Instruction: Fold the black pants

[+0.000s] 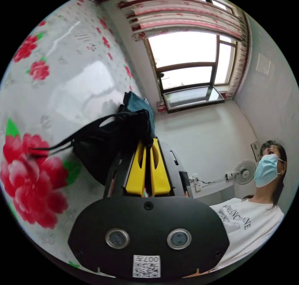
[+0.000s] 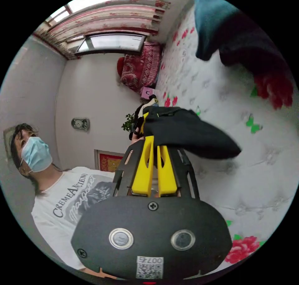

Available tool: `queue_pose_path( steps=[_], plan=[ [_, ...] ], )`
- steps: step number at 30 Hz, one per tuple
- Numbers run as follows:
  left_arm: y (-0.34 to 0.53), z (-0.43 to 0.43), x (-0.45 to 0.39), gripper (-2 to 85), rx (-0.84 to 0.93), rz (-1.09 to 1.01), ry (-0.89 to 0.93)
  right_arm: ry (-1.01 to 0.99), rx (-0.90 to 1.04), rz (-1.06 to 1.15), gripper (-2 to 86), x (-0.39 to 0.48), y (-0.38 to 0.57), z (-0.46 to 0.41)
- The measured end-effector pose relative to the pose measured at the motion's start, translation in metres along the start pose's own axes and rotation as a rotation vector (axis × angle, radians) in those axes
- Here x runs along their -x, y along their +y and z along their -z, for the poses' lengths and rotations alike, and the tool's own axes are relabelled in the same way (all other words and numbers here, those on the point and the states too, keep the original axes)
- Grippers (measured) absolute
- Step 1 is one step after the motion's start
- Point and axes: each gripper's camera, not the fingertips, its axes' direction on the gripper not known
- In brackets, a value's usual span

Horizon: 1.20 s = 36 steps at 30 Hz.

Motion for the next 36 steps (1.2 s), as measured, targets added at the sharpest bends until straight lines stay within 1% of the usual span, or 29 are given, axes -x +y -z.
queue_pose_path(
  steps=[2,4,6,9,12,13,15,16,17,18,19,20,22,24,26,28,29,30,31,32,33,34,35,36],
  plan=[
    [-0.024,-0.028,-0.03,-0.9,0.026,-0.063,0.016,0.053,0.004,0.092,-0.5,0.029,-0.022,0.029],
    [-0.05,-0.057,-0.067,-0.9,0.045,-0.132,0.058,0.143,-0.033,0.241,-0.5,0.079,-0.049,0.07],
    [-0.08,-0.091,-0.127,-0.9,0.033,-0.253,0.112,0.204,-0.076,0.348,-0.5,0.118,-0.064,0.099],
    [-0.103,-0.13,-0.196,-0.8,0.003,-0.398,0.111,0.336,-0.158,0.483,-0.4,0.174,-0.08,0.139],
    [-0.111,-0.175,-0.231,-0.3,-0.014,-0.476,0.064,0.477,-0.239,0.544,-0.3,0.2,-0.091,0.162],
    [-0.112,-0.185,-0.233,-0.1,-0.011,-0.489,0.045,0.517,-0.257,0.551,-0.2,0.199,-0.097,0.168],
    [-0.111,-0.231,-0.221,2.0,0.06,-0.483,-0.072,0.576,-0.273,0.499,0.2,0.182,-0.109,0.173],
    [-0.109,-0.242,-0.212,2.5,0.092,-0.459,-0.107,0.617,-0.276,0.422,0.7,0.16,-0.116,0.175],
    [-0.1,-0.263,-0.189,3.2,0.158,-0.392,-0.19,0.638,-0.273,0.377,1.0,0.146,-0.118,0.174],
    [-0.083,-0.278,-0.162,3.4,0.221,-0.328,-0.258,0.685,-0.267,0.267,1.7,0.113,-0.12,0.173],
    [-0.072,-0.282,-0.149,3.4,0.247,-0.312,-0.284,0.74,-0.242,0.175,2.3,0.082,-0.116,0.167],
    [-0.047,-0.285,-0.125,3.6,0.294,-0.287,-0.338,0.762,-0.225,0.145,2.6,0.068,-0.11,0.163],
    [-0.003,-0.278,-0.094,3.6,0.357,-0.247,-0.423,0.784,-0.178,0.101,3.5,0.028,-0.076,0.139],
    [0.058,-0.252,-0.058,3.6,0.422,-0.166,-0.513,0.761,-0.166,0.112,4.1,0.013,-0.042,0.116],
    [0.101,-0.222,-0.04,3.6,0.444,-0.092,-0.596,0.737,-0.137,0.129,4.5,0.002,-0.007,0.086],
    [0.136,-0.187,-0.03,3.6,0.437,-0.02,-0.698,0.739,-0.043,0.133,5.1,-0.01,0.033,0.037],
    [0.154,-0.16,-0.027,3.6,0.412,0.029,-0.769,0.748,-0.007,0.136,5.2,-0.012,0.042,0.022],
    [0.168,-0.133,-0.026,3.6,0.368,0.084,-0.836,0.782,0.072,0.139,5.5,-0.017,0.059,-0.008],
    [0.173,-0.119,-0.025,3.7,0.341,0.117,-0.864,0.821,0.164,0.147,5.7,-0.021,0.073,-0.038],
    [0.182,-0.09,-0.026,3.7,0.273,0.189,-0.907,0.842,0.214,0.156,5.8,-0.022,0.08,-0.053],
    [0.189,-0.06,-0.028,3.8,0.188,0.251,-0.934,0.882,0.309,0.18,6.0,-0.021,0.091,-0.082],
    [0.192,-0.046,-0.029,3.8,0.142,0.277,-0.94,0.908,0.391,0.224,6.2,-0.014,0.098,-0.107],
    [0.196,-0.019,-0.033,3.8,0.056,0.312,-0.957,0.923,0.425,0.259,6.3,-0.009,0.101,-0.119],
    [0.199,0.005,-0.038,3.8,-0.013,0.332,-0.997,0.963,0.473,0.344,6.4,0.004,0.105,-0.141]
  ],
)
